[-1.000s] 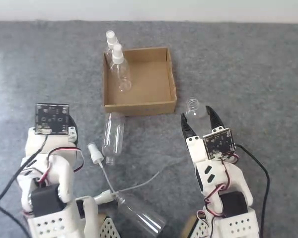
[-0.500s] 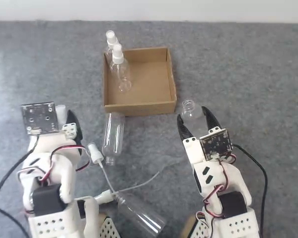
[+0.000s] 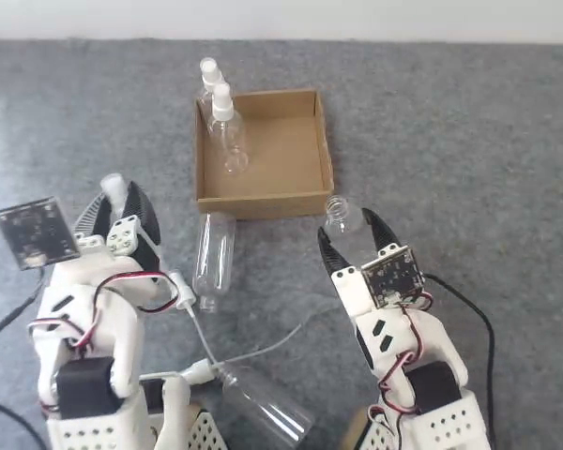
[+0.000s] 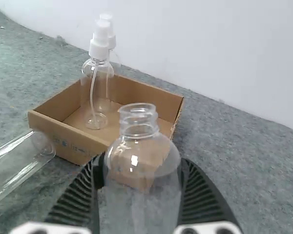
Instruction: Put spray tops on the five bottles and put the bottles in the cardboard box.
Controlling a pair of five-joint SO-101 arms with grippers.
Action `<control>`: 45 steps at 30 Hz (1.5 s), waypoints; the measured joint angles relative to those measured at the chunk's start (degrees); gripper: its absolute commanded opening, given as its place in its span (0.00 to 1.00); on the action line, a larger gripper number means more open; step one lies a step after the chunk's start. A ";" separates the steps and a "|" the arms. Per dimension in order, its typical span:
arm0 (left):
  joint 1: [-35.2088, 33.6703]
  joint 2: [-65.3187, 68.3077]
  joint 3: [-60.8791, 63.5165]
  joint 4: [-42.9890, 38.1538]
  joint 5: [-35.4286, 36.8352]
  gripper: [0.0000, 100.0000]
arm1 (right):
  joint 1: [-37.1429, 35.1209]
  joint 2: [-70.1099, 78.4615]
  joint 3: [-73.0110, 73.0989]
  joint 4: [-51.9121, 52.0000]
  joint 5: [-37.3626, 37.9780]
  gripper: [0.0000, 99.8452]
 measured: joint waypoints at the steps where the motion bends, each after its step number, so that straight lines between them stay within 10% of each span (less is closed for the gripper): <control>1: 0.70 0.00 -0.79 0.00 1.14 0.01 | -0.35 0.00 0.00 0.00 0.00 0.01; 20: 5.10 -0.53 -6.07 -14.07 13.80 0.01 | -11.69 0.09 2.29 0.00 4.04 0.01; 45: 7.65 -0.70 -6.33 -12.48 26.11 0.01 | -18.90 0.09 2.46 -1.14 5.54 0.01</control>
